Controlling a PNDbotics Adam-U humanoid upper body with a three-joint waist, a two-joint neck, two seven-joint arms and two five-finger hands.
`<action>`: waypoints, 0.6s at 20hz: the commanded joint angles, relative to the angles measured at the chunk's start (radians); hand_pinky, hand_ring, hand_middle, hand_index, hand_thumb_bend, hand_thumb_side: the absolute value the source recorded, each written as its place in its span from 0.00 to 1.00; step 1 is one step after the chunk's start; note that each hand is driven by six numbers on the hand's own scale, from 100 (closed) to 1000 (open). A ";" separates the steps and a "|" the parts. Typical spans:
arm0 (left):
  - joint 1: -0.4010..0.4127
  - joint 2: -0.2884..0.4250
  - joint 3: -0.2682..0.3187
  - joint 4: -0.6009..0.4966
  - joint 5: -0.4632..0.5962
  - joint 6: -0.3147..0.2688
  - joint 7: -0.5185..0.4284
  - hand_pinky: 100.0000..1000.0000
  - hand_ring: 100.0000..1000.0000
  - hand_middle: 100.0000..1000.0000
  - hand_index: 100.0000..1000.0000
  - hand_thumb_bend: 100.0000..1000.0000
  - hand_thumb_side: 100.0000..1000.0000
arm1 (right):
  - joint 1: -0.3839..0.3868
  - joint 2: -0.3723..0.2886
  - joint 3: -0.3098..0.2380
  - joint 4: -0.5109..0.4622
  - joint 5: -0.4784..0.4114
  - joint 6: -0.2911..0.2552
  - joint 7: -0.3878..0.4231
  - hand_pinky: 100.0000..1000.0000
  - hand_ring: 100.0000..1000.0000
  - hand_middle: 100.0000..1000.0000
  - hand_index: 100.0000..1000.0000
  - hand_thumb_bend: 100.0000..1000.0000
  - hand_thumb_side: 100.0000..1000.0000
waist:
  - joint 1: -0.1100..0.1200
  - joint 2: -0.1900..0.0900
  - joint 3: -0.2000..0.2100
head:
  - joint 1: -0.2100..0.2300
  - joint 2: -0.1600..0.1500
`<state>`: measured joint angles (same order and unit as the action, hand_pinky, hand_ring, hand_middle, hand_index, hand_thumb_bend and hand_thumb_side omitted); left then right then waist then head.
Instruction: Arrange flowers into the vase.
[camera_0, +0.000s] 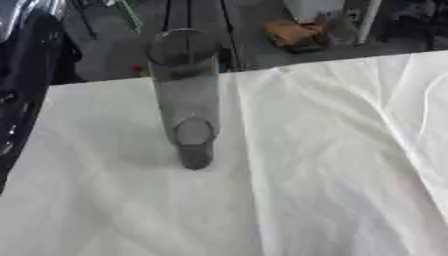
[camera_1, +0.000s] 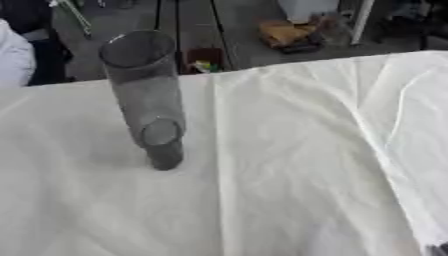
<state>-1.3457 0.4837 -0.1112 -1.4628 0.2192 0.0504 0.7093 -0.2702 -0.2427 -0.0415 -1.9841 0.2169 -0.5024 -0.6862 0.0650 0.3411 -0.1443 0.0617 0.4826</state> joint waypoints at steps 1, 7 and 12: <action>-0.032 0.007 0.013 -0.007 0.004 -0.019 0.004 0.00 0.00 0.00 0.00 0.00 0.41 | -0.003 -0.022 0.002 -0.016 -0.006 -0.010 -0.002 0.70 0.74 0.51 0.82 0.00 0.99 | -0.001 -0.021 -0.003 | 0.010 -0.002; -0.040 -0.002 0.006 -0.009 -0.004 -0.042 0.003 0.00 0.00 0.00 0.00 0.00 0.40 | -0.005 -0.022 0.003 -0.016 -0.009 -0.008 0.002 0.70 0.74 0.51 0.82 0.00 0.99 | 0.008 -0.012 -0.012 | 0.016 -0.013; -0.041 -0.013 0.001 -0.013 -0.014 -0.068 0.000 0.00 0.00 0.00 0.00 0.00 0.39 | -0.009 -0.022 0.006 -0.016 -0.014 -0.008 0.007 0.70 0.75 0.51 0.83 0.00 0.99 | 0.014 -0.004 -0.023 | 0.020 -0.021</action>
<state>-1.3632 0.4589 -0.1127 -1.4634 0.2139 -0.0079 0.7111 -0.2714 -0.2427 -0.0359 -1.9841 0.2085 -0.5017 -0.6767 0.0838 0.3558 -0.1676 0.0781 0.4718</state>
